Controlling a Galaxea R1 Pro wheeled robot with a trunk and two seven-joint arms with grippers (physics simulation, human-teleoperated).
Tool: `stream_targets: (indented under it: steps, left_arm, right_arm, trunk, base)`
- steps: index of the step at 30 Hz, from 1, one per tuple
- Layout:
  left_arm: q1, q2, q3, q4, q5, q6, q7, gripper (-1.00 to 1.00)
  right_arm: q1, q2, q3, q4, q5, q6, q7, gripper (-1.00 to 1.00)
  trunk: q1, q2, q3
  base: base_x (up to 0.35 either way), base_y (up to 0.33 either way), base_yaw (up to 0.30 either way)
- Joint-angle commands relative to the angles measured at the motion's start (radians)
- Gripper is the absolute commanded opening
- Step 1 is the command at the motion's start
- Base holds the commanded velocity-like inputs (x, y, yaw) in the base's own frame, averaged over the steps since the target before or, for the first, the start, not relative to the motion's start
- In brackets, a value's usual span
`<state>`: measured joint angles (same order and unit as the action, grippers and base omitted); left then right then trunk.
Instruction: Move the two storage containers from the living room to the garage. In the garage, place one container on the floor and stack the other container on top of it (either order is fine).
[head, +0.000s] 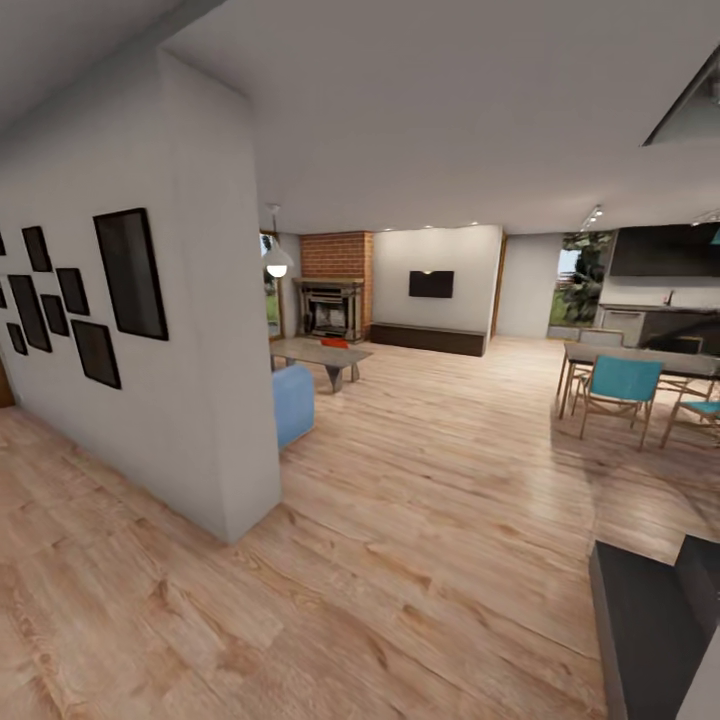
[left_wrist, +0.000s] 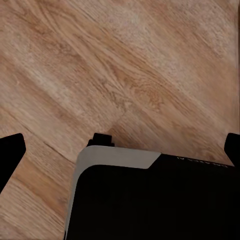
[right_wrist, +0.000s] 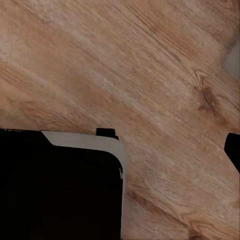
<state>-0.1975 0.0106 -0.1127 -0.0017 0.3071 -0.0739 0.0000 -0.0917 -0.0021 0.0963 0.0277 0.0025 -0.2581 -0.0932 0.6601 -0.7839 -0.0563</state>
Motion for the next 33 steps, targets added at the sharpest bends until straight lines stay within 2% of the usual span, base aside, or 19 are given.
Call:
stream_targets:
  steps: [1, 16, 33]
  left_arm:
    - [0.000, 0.000, -0.009, 0.000, 0.009, -0.003, 0.000, 1.00]
    - [0.000, 0.000, -0.009, 0.001, 0.009, -0.002, 0.000, 1.00]
    - [-0.001, 0.000, -0.009, 0.000, 0.009, -0.001, 0.000, 1.00]
  right_arm:
    - [-0.002, 0.000, 0.008, 0.003, 0.000, -0.004, -0.005, 1.00]
    - [-0.002, 0.000, 0.009, 0.003, 0.001, -0.004, -0.005, 1.00]
    - [-0.002, 0.001, 0.010, 0.003, 0.001, -0.004, -0.005, 1.00]
  trunk:
    - [0.001, -0.001, -0.002]
    - [0.001, -0.001, -0.002]
    - [0.001, -0.001, -0.002]
  base:
    - [0.322, 0.148, -0.242]
    - [0.322, 0.125, -0.243]
    - [0.322, 0.010, -0.242]
